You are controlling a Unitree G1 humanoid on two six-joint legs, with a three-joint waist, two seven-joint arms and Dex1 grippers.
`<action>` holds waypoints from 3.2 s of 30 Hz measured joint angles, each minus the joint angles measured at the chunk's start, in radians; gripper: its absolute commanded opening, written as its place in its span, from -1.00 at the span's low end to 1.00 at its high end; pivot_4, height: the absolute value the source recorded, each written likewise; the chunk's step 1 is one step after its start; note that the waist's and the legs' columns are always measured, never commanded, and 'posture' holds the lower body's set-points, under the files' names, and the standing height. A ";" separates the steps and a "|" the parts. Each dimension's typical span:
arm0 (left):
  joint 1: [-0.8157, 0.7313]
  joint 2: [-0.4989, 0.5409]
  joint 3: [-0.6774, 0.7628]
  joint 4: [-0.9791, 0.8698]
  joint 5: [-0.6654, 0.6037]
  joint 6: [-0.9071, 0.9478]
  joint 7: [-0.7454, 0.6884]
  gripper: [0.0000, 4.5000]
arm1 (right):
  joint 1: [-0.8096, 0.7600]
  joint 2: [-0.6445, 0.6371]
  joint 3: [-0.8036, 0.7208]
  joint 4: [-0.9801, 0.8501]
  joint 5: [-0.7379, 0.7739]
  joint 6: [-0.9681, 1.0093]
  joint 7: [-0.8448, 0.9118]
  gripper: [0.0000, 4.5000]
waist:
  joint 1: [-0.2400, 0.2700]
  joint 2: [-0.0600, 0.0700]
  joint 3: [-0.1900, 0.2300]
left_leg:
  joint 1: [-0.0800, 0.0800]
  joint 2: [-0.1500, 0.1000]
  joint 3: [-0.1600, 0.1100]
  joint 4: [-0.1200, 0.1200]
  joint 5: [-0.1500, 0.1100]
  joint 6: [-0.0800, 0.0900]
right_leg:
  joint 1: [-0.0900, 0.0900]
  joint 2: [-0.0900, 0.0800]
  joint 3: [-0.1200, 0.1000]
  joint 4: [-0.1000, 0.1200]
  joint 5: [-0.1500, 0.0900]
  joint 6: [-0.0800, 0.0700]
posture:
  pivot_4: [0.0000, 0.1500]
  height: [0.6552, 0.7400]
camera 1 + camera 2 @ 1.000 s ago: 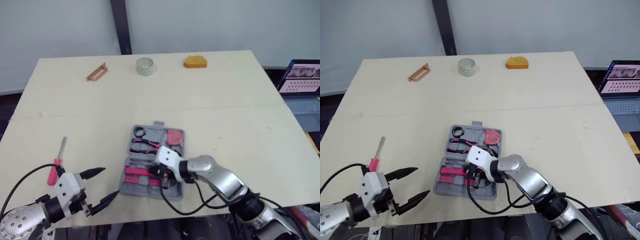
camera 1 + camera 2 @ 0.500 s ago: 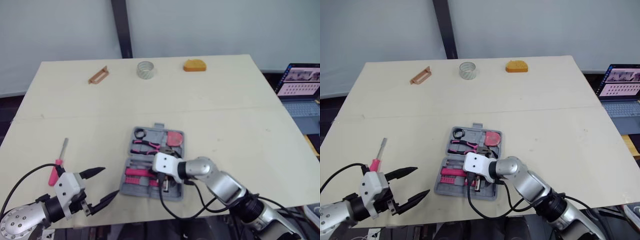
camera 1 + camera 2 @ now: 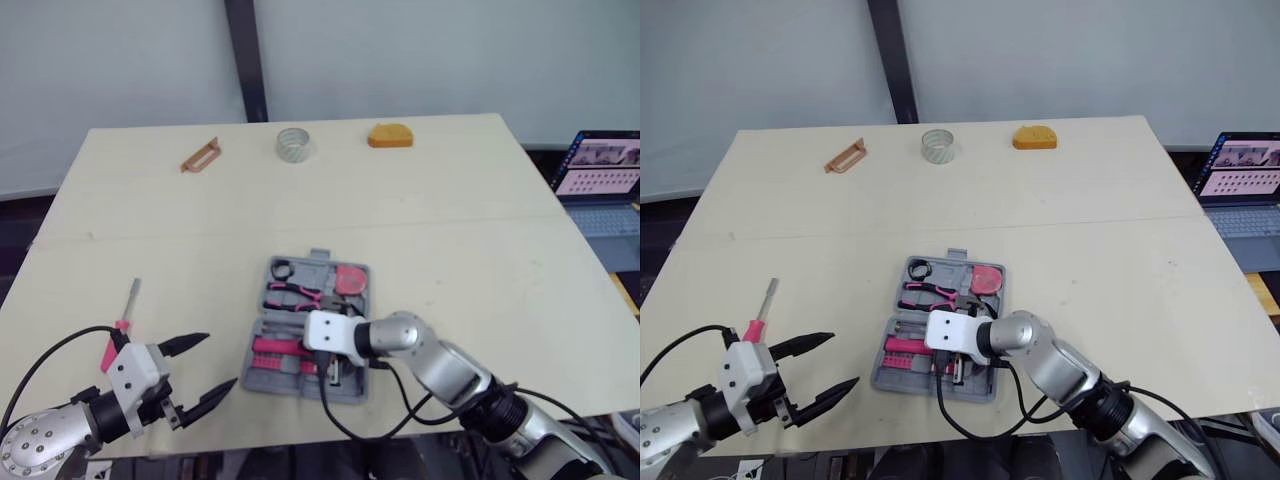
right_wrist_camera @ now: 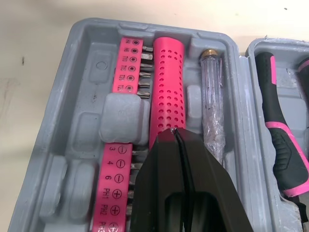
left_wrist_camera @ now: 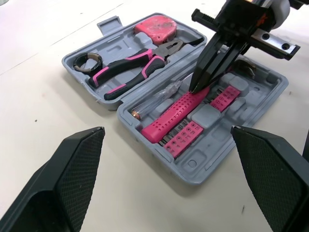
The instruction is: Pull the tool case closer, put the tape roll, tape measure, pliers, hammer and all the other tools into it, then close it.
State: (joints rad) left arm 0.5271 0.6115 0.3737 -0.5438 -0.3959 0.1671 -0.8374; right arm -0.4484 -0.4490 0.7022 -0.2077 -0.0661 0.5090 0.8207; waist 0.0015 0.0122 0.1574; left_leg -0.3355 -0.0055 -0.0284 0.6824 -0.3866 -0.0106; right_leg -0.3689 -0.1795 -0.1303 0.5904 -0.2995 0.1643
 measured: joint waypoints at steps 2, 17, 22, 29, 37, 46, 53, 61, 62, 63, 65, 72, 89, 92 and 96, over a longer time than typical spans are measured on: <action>-0.002 0.000 0.000 0.000 0.000 0.000 0.000 1.00 | -0.002 0.000 0.003 0.000 -0.009 0.001 0.006 -0.97 | 0.000 0.000 -0.001 | 0.000 0.000 0.000 0.000 0.000 0.000 | 0.001 0.000 0.000 0.000 0.000 0.000 | 1.00 1.00; -0.029 0.000 -0.022 0.007 0.001 0.003 0.009 1.00 | -0.006 0.000 0.012 0.000 -0.025 0.034 0.026 -0.97 | 0.001 0.002 -0.006 | 0.001 0.000 -0.001 0.000 -0.001 0.000 | 0.003 0.000 0.000 -0.001 0.000 0.000 | 1.00 1.00; -0.028 0.000 -0.022 0.007 0.001 0.003 0.013 1.00 | 0.013 0.012 -0.013 0.001 -0.012 0.038 0.026 -0.97 | 0.001 0.002 -0.006 | 0.001 0.000 -0.001 0.000 -0.001 0.000 | 0.002 0.000 0.000 -0.002 0.000 0.000 | 1.00 1.00; -0.047 0.013 -0.029 0.010 0.000 0.027 0.013 1.00 | 0.055 0.024 -0.192 -0.004 0.172 0.136 0.081 -0.97 | -0.001 0.003 0.001 | -0.001 0.000 0.000 0.000 -0.002 0.000 | 0.000 0.000 0.000 -0.002 0.000 0.000 | 1.00 1.00; -0.109 0.037 -0.007 0.092 -0.027 0.075 0.006 1.00 | 0.101 -0.172 -0.537 -0.124 0.425 0.255 0.179 -0.97 | 0.000 0.003 0.005 | -0.004 0.001 0.003 0.000 -0.002 0.001 | -0.004 0.001 0.000 -0.002 0.000 0.000 | 1.00 1.00; -0.060 0.042 0.201 0.272 -0.035 0.081 0.029 1.00 | 0.366 -0.368 -0.895 0.029 0.492 0.212 0.217 0.76 | 0.002 -0.003 0.009 | -0.001 0.003 0.011 0.000 -0.003 0.002 | -0.004 0.001 0.002 -0.002 0.000 0.000 | 1.00 1.00; -0.065 0.050 0.376 0.518 -0.033 0.032 0.070 1.00 | 0.427 -0.394 -1.032 0.180 0.503 0.115 0.214 0.99 | 0.001 -0.004 0.011 | 0.000 0.003 0.012 0.000 -0.004 0.003 | -0.004 0.001 0.003 -0.003 0.000 0.000 | 1.00 1.00; -0.099 0.052 0.455 0.697 -0.024 -0.038 0.149 1.00 | 0.426 -0.397 -1.062 0.420 0.439 -0.099 0.186 0.99 | 0.001 -0.005 0.011 | 0.000 0.003 0.013 0.000 -0.004 0.003 | -0.004 0.000 0.003 -0.002 0.000 0.000 | 1.00 1.00; -0.107 0.052 0.462 0.717 -0.024 -0.044 0.161 1.00 | 0.423 -0.396 -1.062 0.449 0.434 -0.123 0.185 0.99 | -0.001 -0.005 0.011 | 0.000 0.003 0.013 0.000 -0.004 0.003 | -0.004 0.000 0.003 -0.002 0.000 0.000 | 1.00 1.00; -0.112 0.052 0.467 0.734 -0.024 -0.051 0.173 1.00 | 0.419 -0.393 -1.061 0.478 0.427 -0.146 0.184 0.99 | -0.002 -0.005 0.011 | 0.000 0.003 0.013 0.000 -0.004 0.003 | -0.004 0.000 0.003 -0.002 0.000 0.000 | 1.00 1.00; -0.116 0.052 0.470 0.758 -0.024 -0.060 0.186 1.00 | 0.412 -0.391 -1.060 0.516 0.420 -0.182 0.184 0.99 | -0.003 -0.005 0.011 | 0.001 0.003 0.014 0.000 -0.004 0.003 | -0.004 0.000 0.003 -0.002 0.000 0.000 | 1.00 1.00; -0.123 0.052 0.470 0.758 -0.026 -0.063 0.194 1.00 | 0.369 -0.386 -1.051 0.580 0.418 -0.247 0.188 0.99 | -0.002 -0.005 0.011 | 0.001 0.003 0.014 0.000 -0.004 0.003 | -0.005 0.000 0.003 -0.002 0.000 0.000 | 1.00 1.00; -0.169 0.031 0.285 0.618 -0.027 -0.033 0.152 1.00 | 0.270 -0.335 -0.835 0.096 0.531 -0.029 0.236 0.99 | -0.004 -0.004 0.012 | 0.001 0.004 0.013 0.000 -0.004 0.002 | -0.006 0.000 0.003 -0.001 0.000 0.000 | 1.00 1.00; -0.203 0.013 0.232 0.568 -0.025 0.020 0.193 1.00 | 0.144 -0.304 -0.730 -0.057 0.580 0.059 0.236 0.99 | -0.003 -0.004 0.012 | 0.000 0.004 0.012 0.001 -0.004 0.002 | -0.006 0.001 0.002 0.000 0.000 0.000 | 1.00 1.00; -0.207 -0.003 0.209 0.547 -0.004 0.086 0.265 1.00 | 0.009 -0.271 -0.646 -0.112 0.604 0.135 0.234 0.99 | -0.001 -0.006 0.013 | 0.000 0.003 0.012 0.001 -0.005 0.002 | -0.006 0.000 0.002 -0.001 0.000 0.001 | 1.00 1.00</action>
State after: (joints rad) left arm 0.3205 0.6089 0.5827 0.0032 -0.3995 0.2533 -0.5720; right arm -0.4397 -0.7202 0.0558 -0.3196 0.5380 0.6438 1.0544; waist 0.0005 0.0063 0.1706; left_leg -0.3358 -0.0023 -0.0164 0.6829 -0.3915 -0.0089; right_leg -0.3750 -0.1793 -0.1286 0.5898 -0.2992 0.1649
